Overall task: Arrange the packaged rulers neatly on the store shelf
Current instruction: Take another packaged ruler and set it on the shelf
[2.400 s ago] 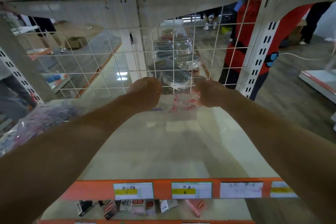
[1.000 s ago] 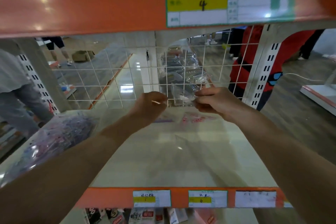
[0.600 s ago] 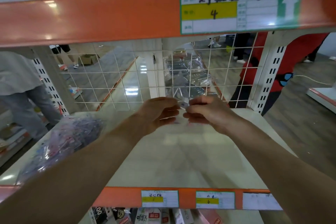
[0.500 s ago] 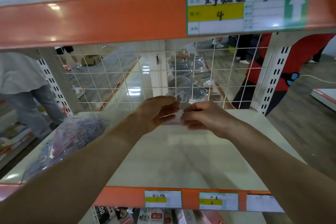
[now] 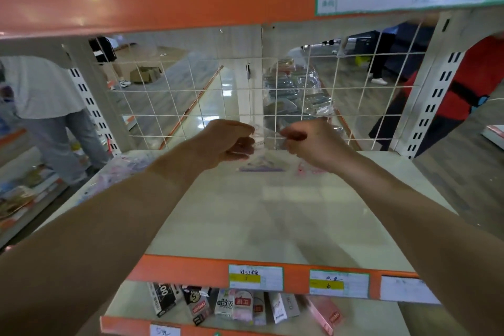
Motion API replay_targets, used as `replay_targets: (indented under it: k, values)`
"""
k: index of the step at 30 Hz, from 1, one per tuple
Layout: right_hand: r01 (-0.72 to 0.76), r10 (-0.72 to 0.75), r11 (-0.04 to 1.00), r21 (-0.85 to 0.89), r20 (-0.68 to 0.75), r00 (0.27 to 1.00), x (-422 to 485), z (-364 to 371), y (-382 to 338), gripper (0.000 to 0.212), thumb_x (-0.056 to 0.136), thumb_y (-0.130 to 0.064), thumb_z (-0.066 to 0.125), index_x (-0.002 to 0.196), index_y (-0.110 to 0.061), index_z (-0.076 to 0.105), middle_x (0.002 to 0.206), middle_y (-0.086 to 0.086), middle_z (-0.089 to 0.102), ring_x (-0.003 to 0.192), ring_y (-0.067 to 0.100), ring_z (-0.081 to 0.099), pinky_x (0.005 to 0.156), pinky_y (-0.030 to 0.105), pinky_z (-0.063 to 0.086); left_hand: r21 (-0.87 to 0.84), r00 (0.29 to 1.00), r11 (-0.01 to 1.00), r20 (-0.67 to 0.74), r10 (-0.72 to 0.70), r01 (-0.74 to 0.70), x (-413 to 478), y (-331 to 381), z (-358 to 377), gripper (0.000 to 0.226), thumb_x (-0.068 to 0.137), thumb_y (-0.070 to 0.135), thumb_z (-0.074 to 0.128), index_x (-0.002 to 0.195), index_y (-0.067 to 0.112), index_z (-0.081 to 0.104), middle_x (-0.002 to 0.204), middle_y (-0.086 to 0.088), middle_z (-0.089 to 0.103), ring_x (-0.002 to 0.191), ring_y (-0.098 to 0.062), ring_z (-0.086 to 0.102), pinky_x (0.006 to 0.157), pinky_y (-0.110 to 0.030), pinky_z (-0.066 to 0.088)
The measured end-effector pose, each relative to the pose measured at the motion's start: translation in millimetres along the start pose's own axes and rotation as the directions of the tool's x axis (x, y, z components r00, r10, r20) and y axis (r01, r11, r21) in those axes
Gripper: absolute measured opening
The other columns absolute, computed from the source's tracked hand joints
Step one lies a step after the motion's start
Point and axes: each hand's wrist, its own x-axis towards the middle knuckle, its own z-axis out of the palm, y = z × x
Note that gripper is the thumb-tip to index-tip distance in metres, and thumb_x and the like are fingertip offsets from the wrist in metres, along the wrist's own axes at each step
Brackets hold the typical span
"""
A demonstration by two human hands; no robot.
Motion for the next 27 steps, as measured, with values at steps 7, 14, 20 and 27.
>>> replay_targets:
  k: [7, 14, 20, 27]
  values:
    - [-0.083, 0.086, 0.996, 0.043, -0.078, 0.993, 3.6, -13.6, 19.2, 0.019, 0.087, -0.013, 0.064, 0.102, -0.006, 0.072, 0.073, 0.004, 0.067, 0.063, 0.013, 0.059, 0.074, 0.033, 0.053, 0.048, 0.99, 0.992, 0.084, -0.117, 0.113, 3.9, -7.8, -1.8, 0.014, 0.09, 0.006, 0.059, 0.103, 0.002, 0.063, 0.083, -0.011, 0.069, 0.065, -0.019, 0.066, 0.059, -0.029, 0.058]
    - [-0.117, 0.137, 0.977, -0.18, 0.1, 0.985, -9.7, 27.9, 33.5, 0.014, 0.084, -0.021, 0.063, 0.091, -0.016, 0.075, 0.076, -0.003, 0.068, 0.067, 0.012, 0.06, 0.062, 0.022, 0.043, 0.391, 0.999, 0.919, -0.007, -0.049, 0.047, 8.6, -51.3, 1.0, 0.017, 0.083, -0.001, 0.065, 0.1, -0.003, 0.064, 0.07, -0.013, 0.063, 0.053, -0.016, 0.059, 0.054, -0.025, 0.055]
    - [-0.096, 0.151, 0.924, -0.369, 0.122, 0.981, -15.3, 52.1, 36.8, 0.022, 0.084, -0.015, 0.051, 0.078, -0.013, 0.073, 0.08, 0.005, 0.069, 0.078, 0.021, 0.062, 0.069, 0.029, 0.049, 0.594, 0.999, 0.805, 0.032, -0.015, -0.007, 10.8, -72.9, -1.4, 0.036, 0.08, 0.001, 0.068, 0.115, -0.004, 0.06, 0.07, -0.01, 0.061, 0.054, -0.014, 0.055, 0.054, -0.02, 0.048]
    - [-0.126, 0.165, 0.916, -0.38, 0.073, 0.984, 6.0, 51.5, 41.4, 0.023, 0.088, -0.019, 0.048, 0.081, -0.018, 0.07, 0.082, 0.002, 0.064, 0.082, 0.022, 0.059, 0.068, 0.027, 0.041, 0.764, 0.974, 0.631, -0.015, 0.228, -0.136, 35.2, -70.5, 3.4, 0.022, 0.08, 0.008, 0.064, 0.1, 0.0, 0.071, 0.092, -0.017, 0.068, 0.082, -0.029, 0.061, 0.077, -0.034, 0.052]
